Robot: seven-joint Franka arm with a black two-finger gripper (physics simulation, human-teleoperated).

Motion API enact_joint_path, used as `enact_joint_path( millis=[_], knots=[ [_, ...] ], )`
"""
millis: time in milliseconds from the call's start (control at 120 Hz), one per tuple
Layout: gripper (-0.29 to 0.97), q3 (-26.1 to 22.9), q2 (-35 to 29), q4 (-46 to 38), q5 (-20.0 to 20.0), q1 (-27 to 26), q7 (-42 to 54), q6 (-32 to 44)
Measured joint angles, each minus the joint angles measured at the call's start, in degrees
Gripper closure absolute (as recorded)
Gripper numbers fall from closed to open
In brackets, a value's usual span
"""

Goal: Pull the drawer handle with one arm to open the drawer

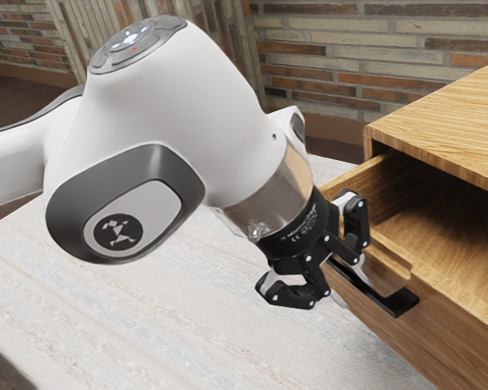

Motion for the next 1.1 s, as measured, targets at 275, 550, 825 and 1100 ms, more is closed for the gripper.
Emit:
enact_joint_path(
  millis=[275, 550, 825, 1100],
  knots=[
    [0.55, 0.0, -2.8, -2.6, 1.1, -0.2, -0.7, 0.1],
    [0.53, 0.0, -4.0, -3.8, 1.5, -0.1, -1.2, 0.1],
    [0.51, -0.1, -6.1, -6.4, 1.7, -1.1, -1.5, 0.4],
    [0.5, 0.0, -9.2, -9.3, 3.0, -1.8, -1.9, 1.3]
  ],
)
